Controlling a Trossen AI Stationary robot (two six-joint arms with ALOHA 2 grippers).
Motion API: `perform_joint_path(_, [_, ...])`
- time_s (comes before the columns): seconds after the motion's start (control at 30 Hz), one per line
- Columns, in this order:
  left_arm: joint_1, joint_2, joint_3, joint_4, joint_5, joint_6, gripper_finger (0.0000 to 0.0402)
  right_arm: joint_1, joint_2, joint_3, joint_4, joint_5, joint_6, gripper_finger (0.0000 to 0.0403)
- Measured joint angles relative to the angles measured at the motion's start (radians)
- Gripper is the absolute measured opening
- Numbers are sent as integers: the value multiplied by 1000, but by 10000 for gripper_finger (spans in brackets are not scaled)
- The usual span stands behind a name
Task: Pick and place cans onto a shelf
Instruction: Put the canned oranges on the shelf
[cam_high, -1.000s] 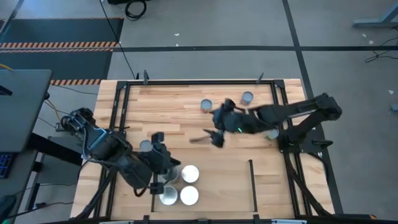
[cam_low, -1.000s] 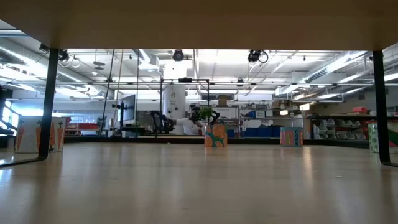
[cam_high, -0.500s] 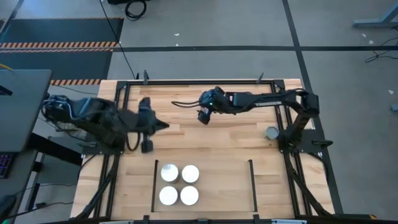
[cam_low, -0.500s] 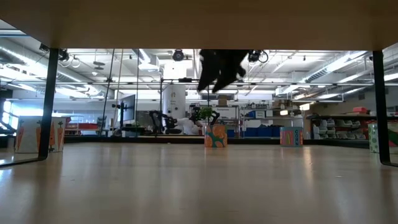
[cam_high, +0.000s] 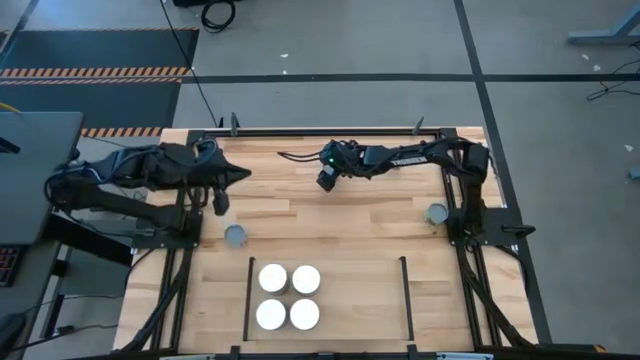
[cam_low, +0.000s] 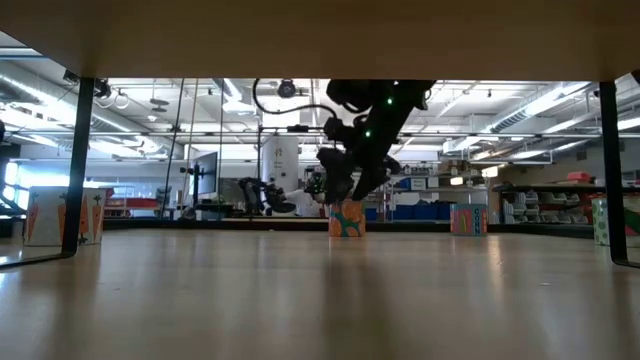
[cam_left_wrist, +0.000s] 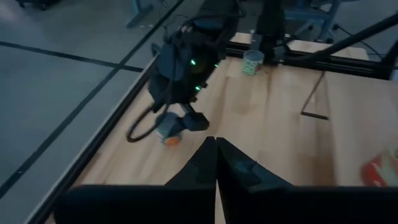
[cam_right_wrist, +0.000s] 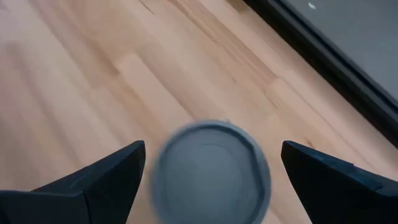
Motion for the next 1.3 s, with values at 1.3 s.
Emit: perform_joint_path(1.3, [136,-9,0,350,174,-122,9,464,-462,39,-204,-198,41,287])
